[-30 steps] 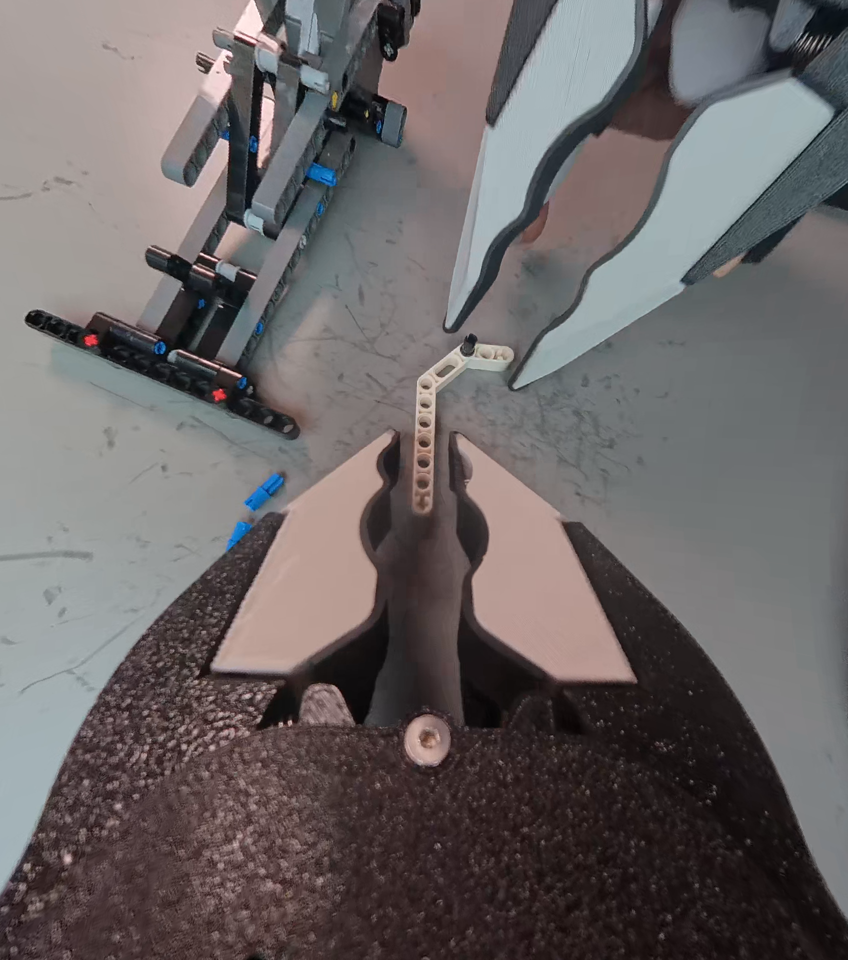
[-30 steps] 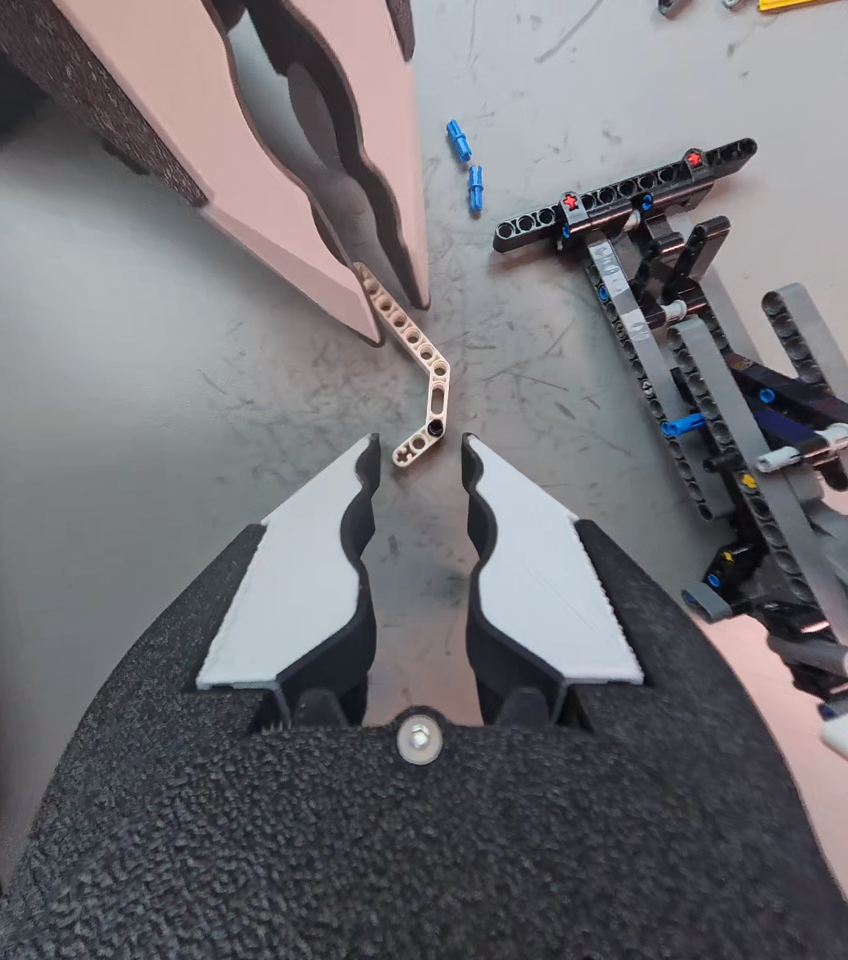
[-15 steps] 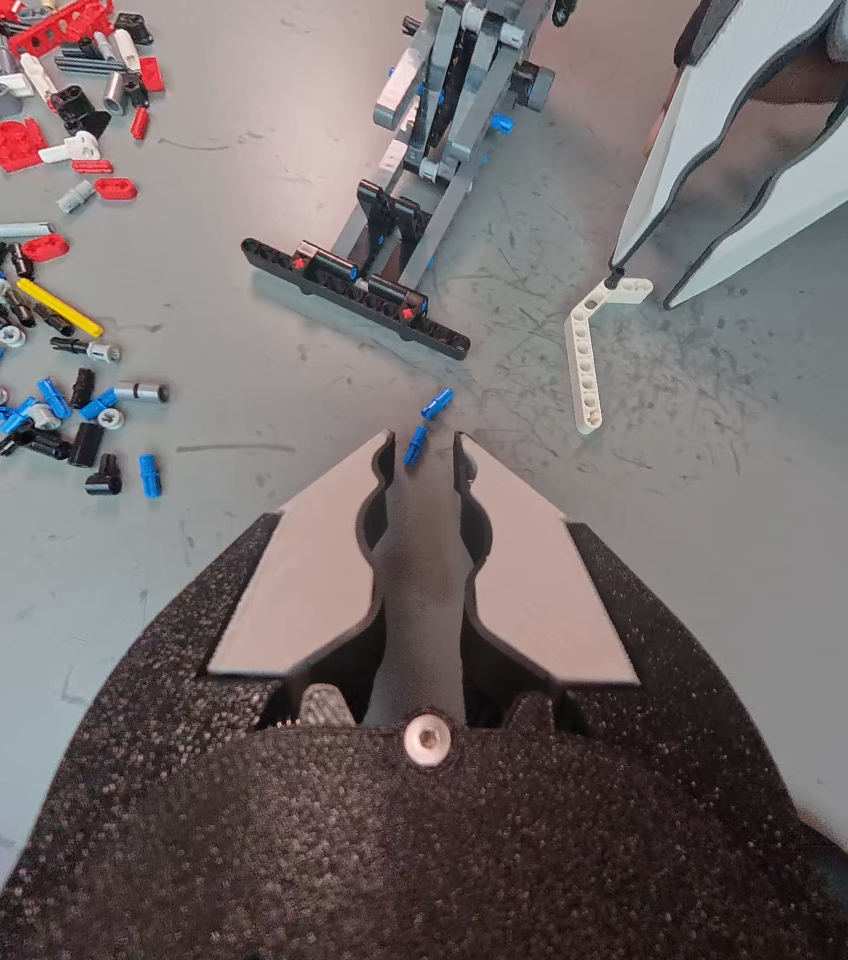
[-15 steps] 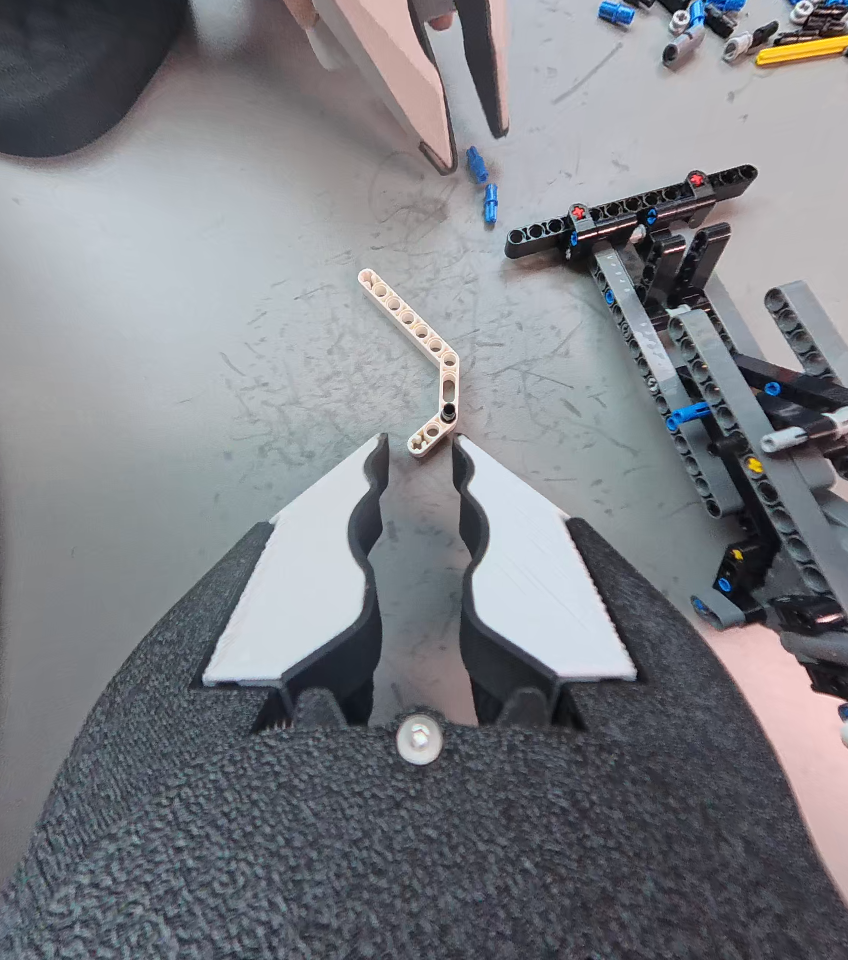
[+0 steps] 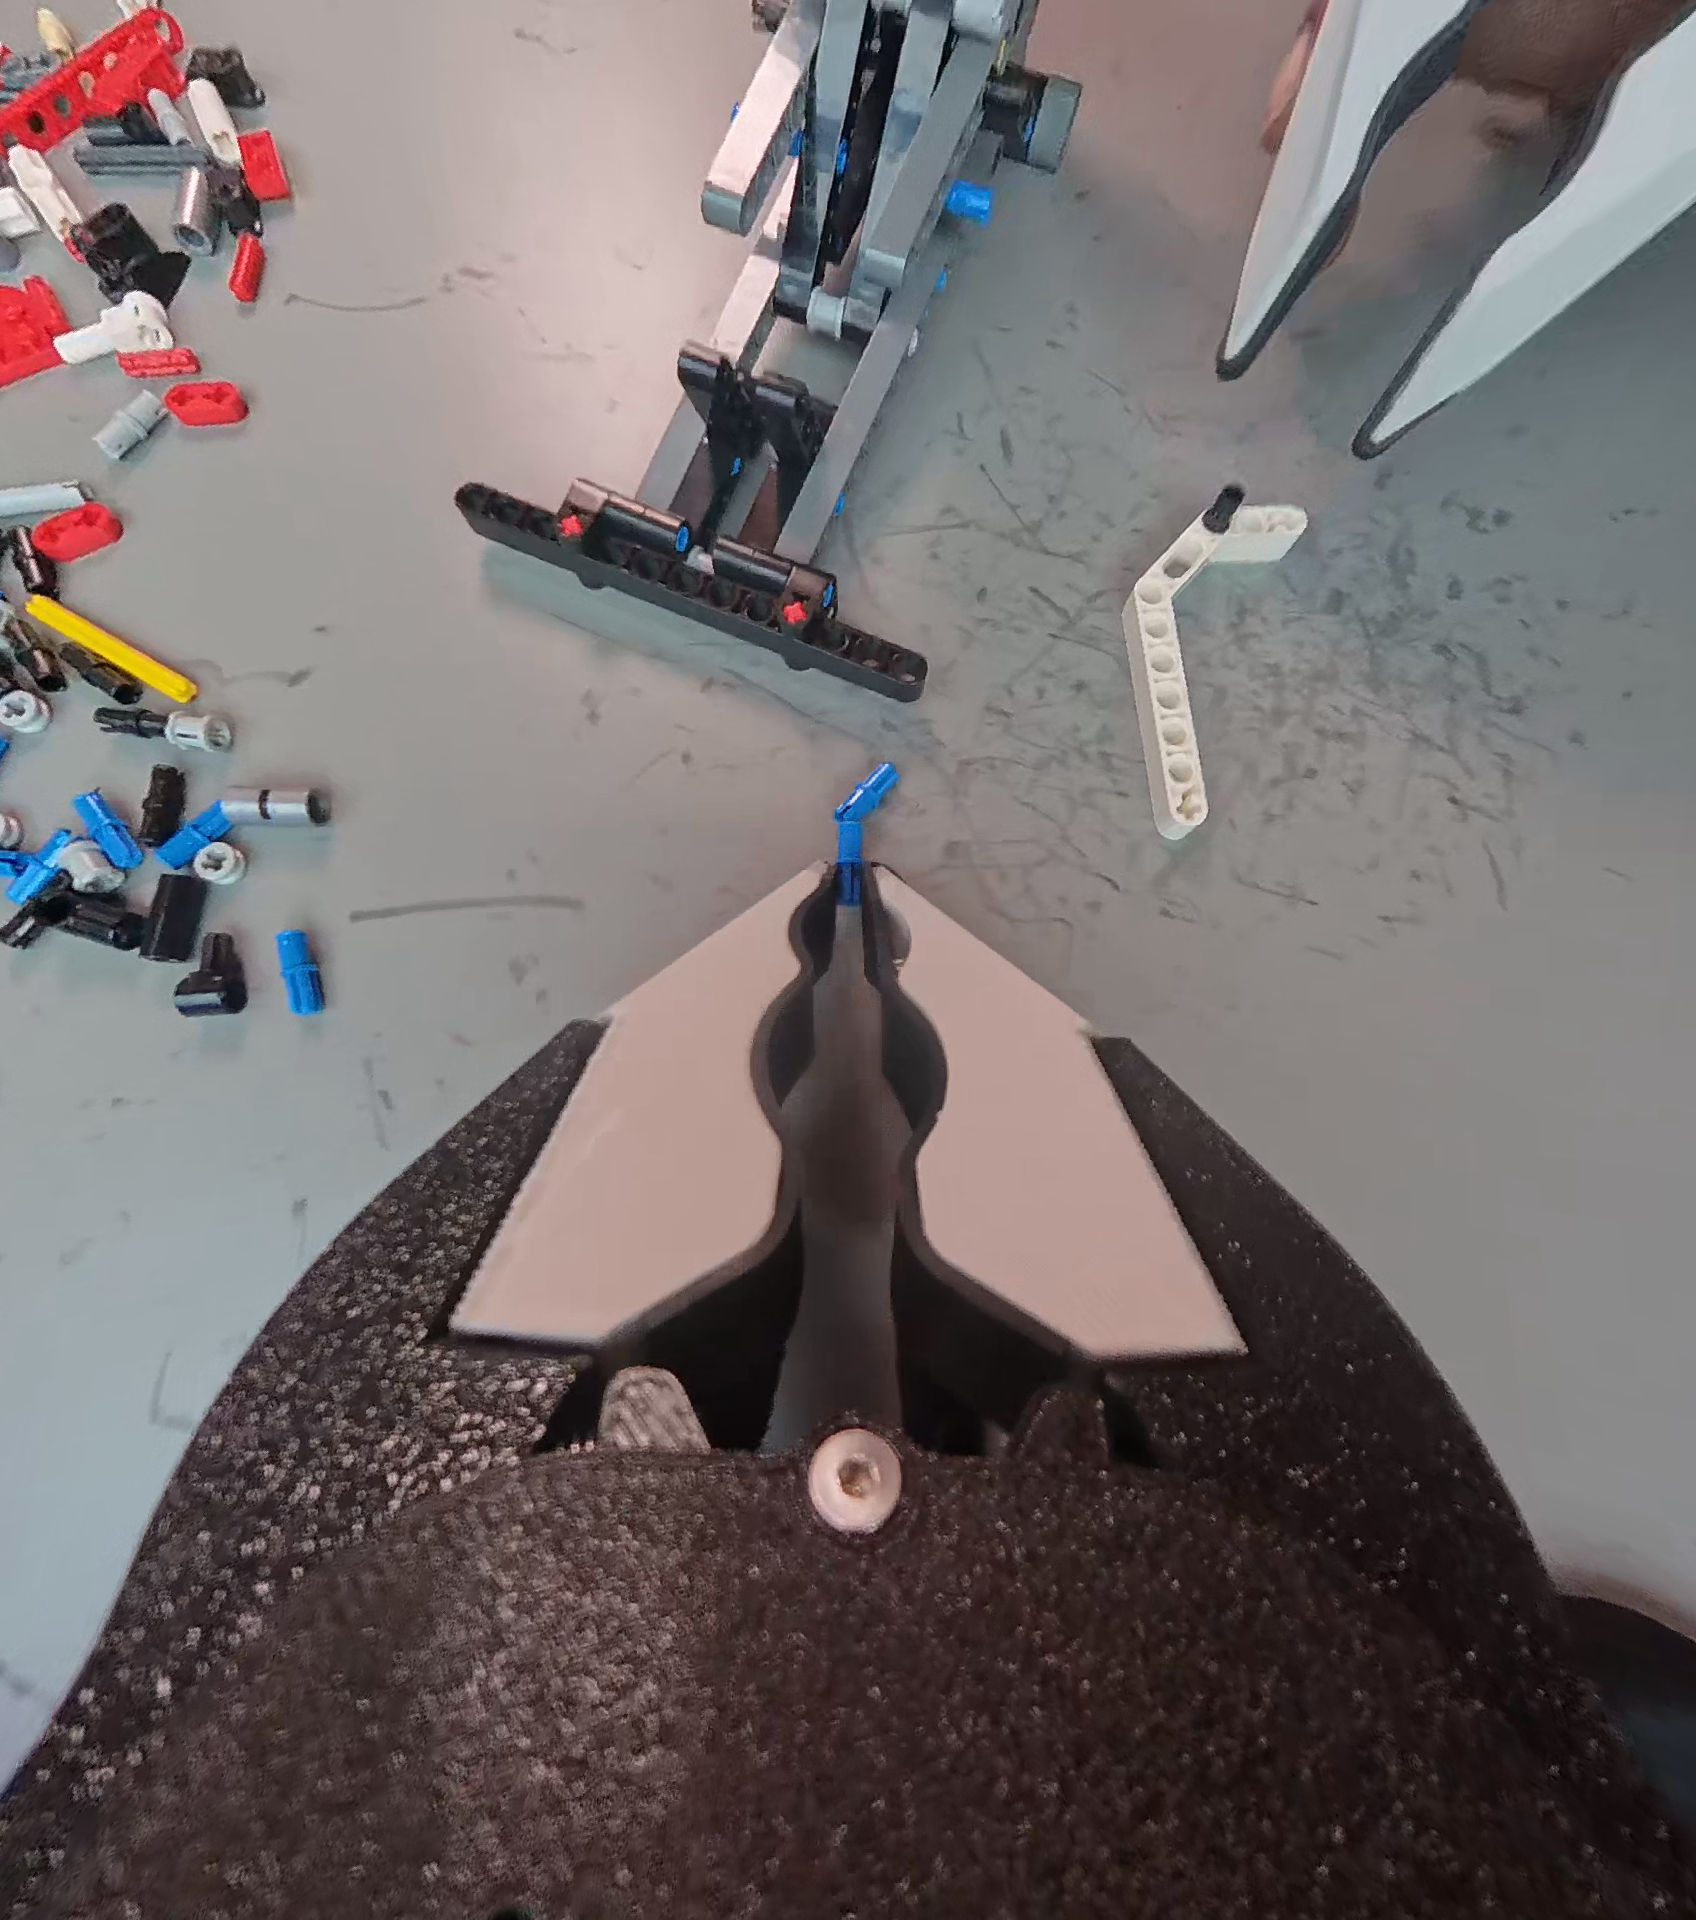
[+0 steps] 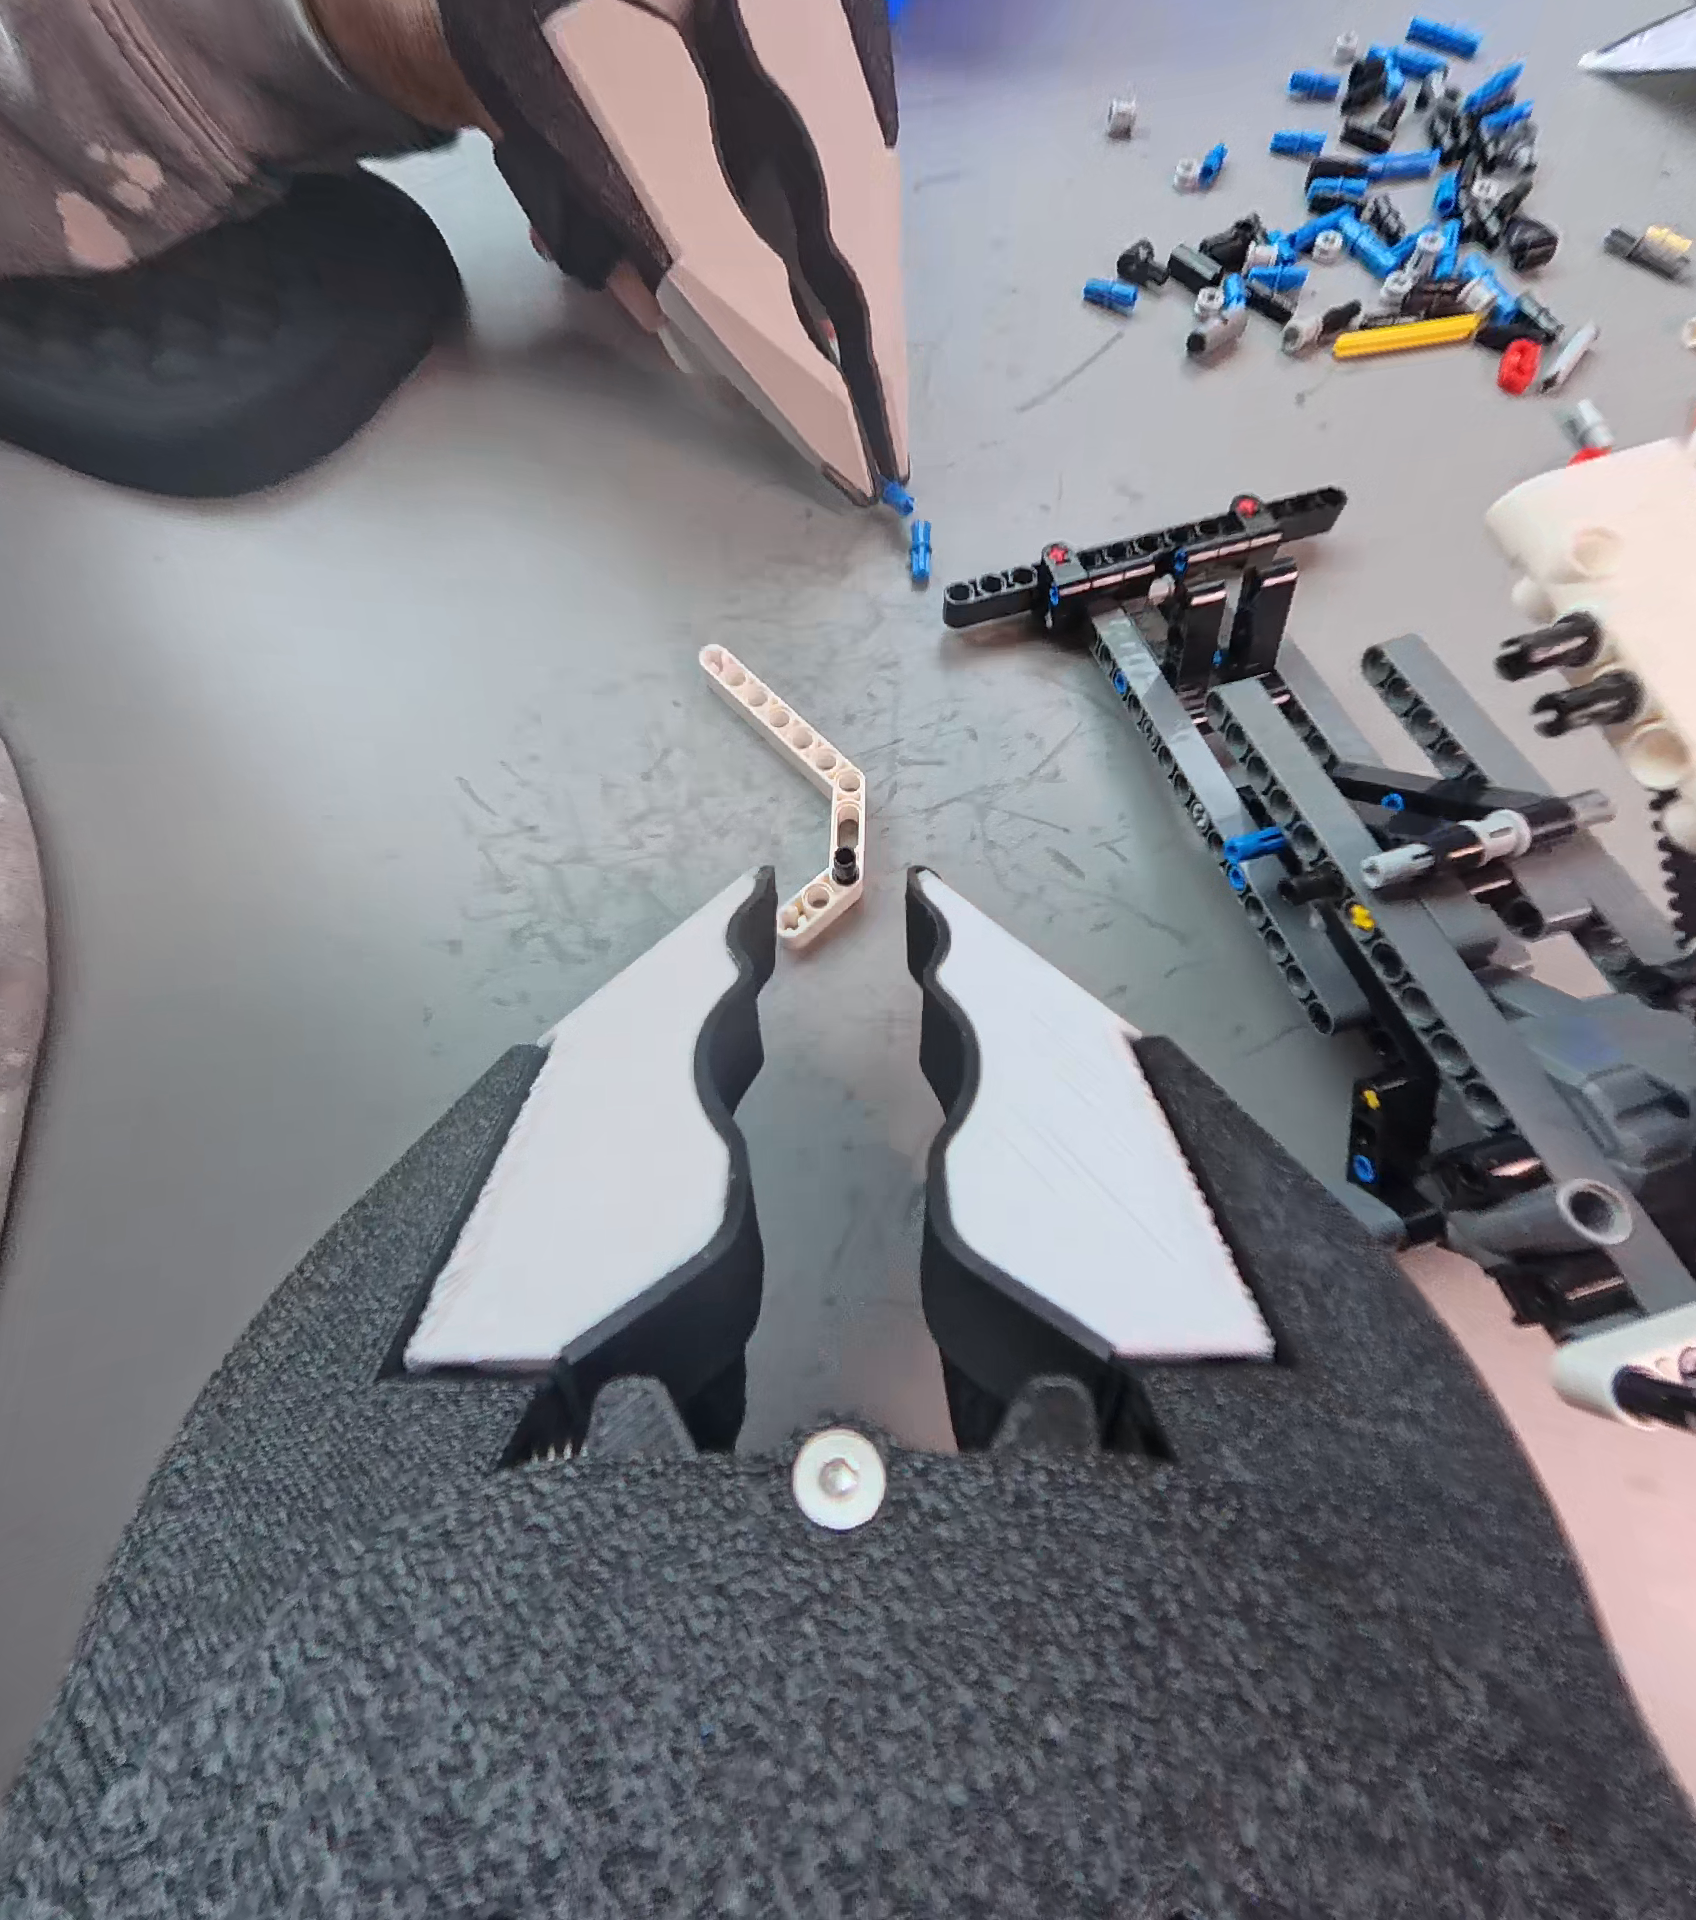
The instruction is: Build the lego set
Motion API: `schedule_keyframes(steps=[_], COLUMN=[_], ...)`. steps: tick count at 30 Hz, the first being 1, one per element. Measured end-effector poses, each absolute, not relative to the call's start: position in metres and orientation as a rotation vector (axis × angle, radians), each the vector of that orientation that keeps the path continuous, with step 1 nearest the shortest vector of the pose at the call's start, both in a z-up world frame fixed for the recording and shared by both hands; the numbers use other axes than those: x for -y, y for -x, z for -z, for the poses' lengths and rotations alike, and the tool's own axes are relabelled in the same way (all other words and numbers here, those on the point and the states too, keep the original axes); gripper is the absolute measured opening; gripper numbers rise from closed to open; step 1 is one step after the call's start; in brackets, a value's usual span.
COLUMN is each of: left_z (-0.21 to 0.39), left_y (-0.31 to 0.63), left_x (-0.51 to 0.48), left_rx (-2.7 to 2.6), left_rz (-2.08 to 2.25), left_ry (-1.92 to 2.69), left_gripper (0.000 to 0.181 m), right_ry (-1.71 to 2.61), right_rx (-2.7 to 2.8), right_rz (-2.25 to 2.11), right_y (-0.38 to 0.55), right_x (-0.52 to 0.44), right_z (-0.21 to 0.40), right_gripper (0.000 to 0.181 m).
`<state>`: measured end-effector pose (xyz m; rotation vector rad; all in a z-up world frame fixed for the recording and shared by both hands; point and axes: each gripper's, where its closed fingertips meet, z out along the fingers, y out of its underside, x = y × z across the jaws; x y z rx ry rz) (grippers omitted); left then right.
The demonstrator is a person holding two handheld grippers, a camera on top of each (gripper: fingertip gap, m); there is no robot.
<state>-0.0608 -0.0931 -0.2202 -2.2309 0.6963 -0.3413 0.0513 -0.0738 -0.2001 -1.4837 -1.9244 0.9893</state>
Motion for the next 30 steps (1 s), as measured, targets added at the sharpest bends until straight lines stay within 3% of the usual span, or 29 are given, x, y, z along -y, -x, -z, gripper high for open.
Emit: schedule_keyframes(steps=[8,11,17,21,30], left_z=[0.146,0.128,0.121,0.123,0.122], left_y=[0.002,-0.015,-0.029,-0.034,-0.047], left_x=[0.102,0.105,0.103,0.105,0.112], left_rx=[-0.687,-0.680,-0.670,-0.702,-0.770], left_rz=[0.758,0.853,0.907,0.874,0.871], left_ry=[1.819,1.709,1.658,1.651,1.621], left_gripper=[0.004,0.004,0.004,0.004,0.004], right_ry=[1.293,1.213,1.127,1.116,0.945], right_rx=[1.767,1.730,1.705,1.687,1.733], right_rz=[-1.185,-1.172,-1.135,-1.231,-1.261], right_y=[-0.046,-0.044,-0.043,-0.046,-0.049], right_x=[0.080,0.081,0.083,0.090,0.112], right_z=[0.153,0.144,0.134,0.125,0.112], right_gripper=[0.027,0.000,0.001,0.020,0.016])
